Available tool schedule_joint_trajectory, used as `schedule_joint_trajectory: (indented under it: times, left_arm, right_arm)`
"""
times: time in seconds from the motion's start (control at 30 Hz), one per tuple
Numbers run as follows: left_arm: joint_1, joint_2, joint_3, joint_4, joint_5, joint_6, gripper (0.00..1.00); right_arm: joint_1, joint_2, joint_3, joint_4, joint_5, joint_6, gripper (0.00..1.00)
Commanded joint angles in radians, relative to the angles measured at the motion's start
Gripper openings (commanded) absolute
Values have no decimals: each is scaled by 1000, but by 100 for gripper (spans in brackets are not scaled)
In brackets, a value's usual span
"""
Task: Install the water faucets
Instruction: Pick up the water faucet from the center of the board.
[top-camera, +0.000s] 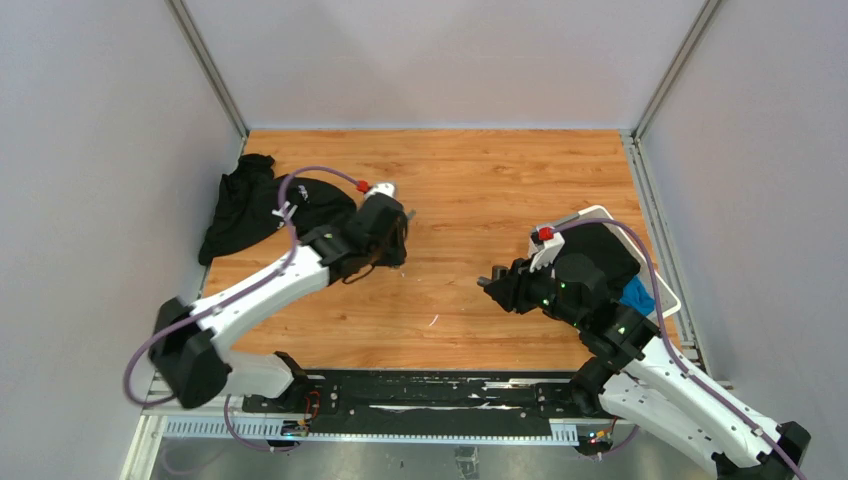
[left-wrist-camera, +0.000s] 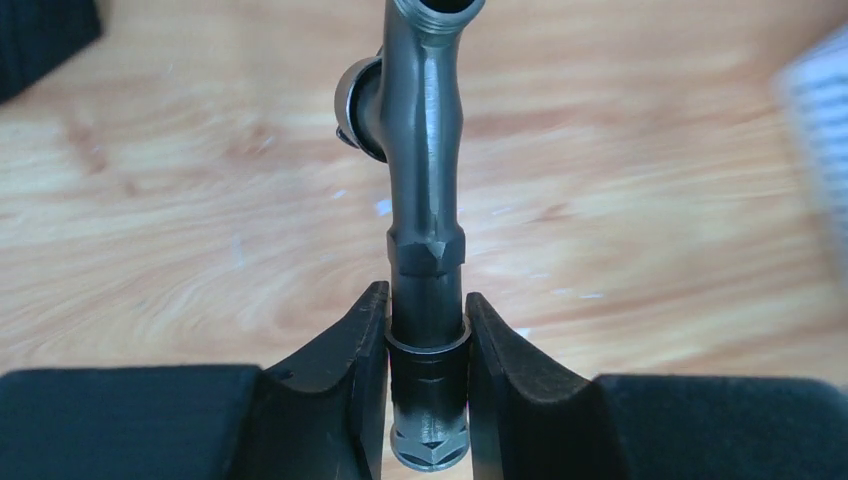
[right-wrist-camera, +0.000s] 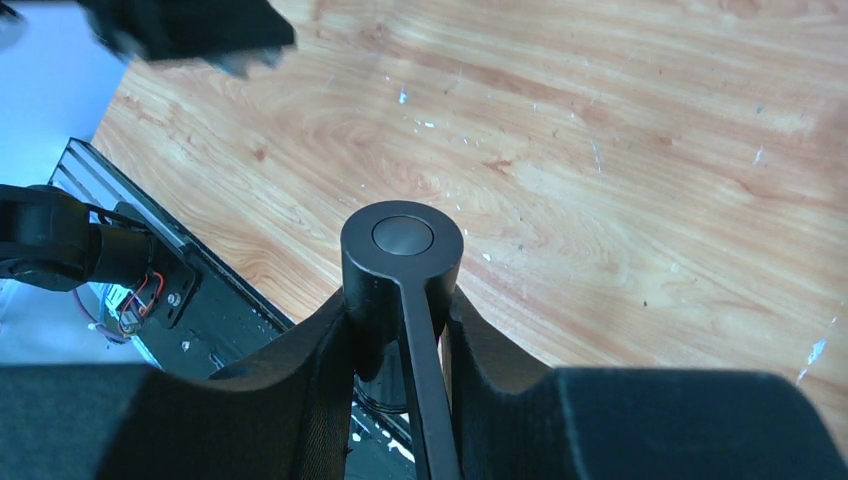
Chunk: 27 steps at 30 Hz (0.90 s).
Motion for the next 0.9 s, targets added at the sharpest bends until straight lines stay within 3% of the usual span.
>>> schedule_joint_trajectory:
  times: [0.0,0.27,0.4,0.5,0.6,0.73,0.87]
  left_arm:
    - [98,-242,16,177,309,-102,0]
    - [214,-401,-117,451,556,-372,0]
    - [217,-447,-184,569,552,-437,0]
    - [218,-473,-227,631,539,-460,0]
    - [217,-499,-224,508,453,-415,0]
    - [211,-512,-241,337,304,-245,0]
    - [201,-472,-331,314,202,-89,0]
  right_arm:
    - [43,-50,24,148,36,-103,0]
    - [274,-44,40,397,236,-442,0]
    - [363,66,154,343,341,-570,0]
    - [487,89,100,492,503,-721,0]
    - [536,104,47,581,583,-773,0]
    - [537,127,47,523,637,-683,0]
    - [537,141,43,478,687,-604,0]
